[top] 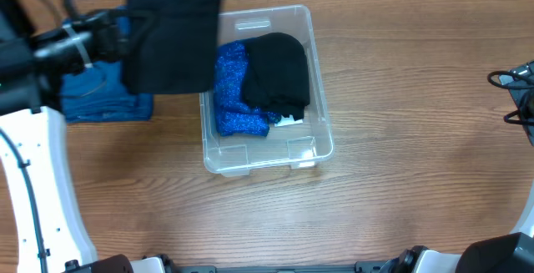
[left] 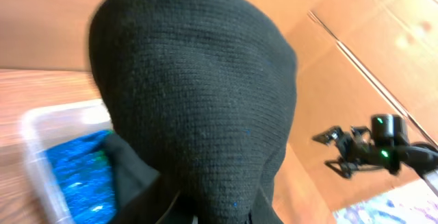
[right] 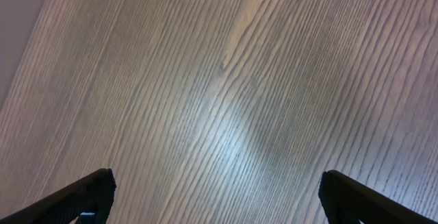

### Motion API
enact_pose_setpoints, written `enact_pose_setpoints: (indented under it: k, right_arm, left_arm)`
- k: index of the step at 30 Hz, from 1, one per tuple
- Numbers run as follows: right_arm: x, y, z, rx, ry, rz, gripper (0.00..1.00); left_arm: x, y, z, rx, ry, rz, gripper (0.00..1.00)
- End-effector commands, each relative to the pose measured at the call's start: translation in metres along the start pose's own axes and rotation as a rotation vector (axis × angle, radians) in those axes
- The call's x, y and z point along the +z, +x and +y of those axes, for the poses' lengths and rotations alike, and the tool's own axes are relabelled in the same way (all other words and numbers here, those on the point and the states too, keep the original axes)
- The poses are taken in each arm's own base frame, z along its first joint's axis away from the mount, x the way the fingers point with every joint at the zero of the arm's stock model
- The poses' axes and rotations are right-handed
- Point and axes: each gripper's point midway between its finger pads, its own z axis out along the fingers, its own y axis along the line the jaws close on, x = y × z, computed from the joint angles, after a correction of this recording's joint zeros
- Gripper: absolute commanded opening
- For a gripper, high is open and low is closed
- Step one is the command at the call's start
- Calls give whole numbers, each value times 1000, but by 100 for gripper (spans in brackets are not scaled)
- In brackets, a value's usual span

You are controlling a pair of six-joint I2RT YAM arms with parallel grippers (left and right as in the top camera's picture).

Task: Pack container
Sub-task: 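Lift the black cloth and swing it over the bin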

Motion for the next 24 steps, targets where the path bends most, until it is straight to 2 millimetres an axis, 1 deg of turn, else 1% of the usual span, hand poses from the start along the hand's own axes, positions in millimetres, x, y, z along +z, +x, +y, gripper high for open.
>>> enact_pose_setpoints:
  k: [1, 2, 3, 4, 9, 12, 15, 16, 18, 20, 24]
  right_arm:
    - [1, 0, -1, 10, 0, 0, 100]
    - [1, 0, -1, 10, 0, 0, 100]
    - [1, 0, -1, 10, 0, 0, 100]
    - [1, 0, -1, 10, 0, 0, 100]
    - [1, 0, -1, 10, 0, 0, 100]
    - [1, 0, -1, 10, 0, 0, 100]
    - [1, 0, -1, 10, 0, 0, 100]
    - [1, 0, -1, 10, 0, 0, 100]
    - [1, 0, -1, 10, 0, 0, 100]
    - [1, 0, -1, 10, 0, 0, 100]
    - [1, 0, -1, 10, 0, 0, 100]
  left_arm:
    - [31, 5, -36, 119, 4, 25, 4]
    - [37, 8, -39, 154, 1, 37, 5]
    - [52, 19, -44, 220, -2, 72, 5]
    - [60, 25, -45, 250, -8, 91, 5]
    - [93, 55, -34, 341, -65, 198, 4]
    - [113, 74, -31, 385, -33, 265, 4]
    - [131, 97, -23, 432, -4, 343, 4]
    - [135, 102, -19, 439, -2, 363, 4]
    - [142, 119, -4, 446, -16, 428, 4]
    - [145, 133, 5, 442, -8, 485, 4]
    - [145, 159, 12, 440, 21, 579, 4]
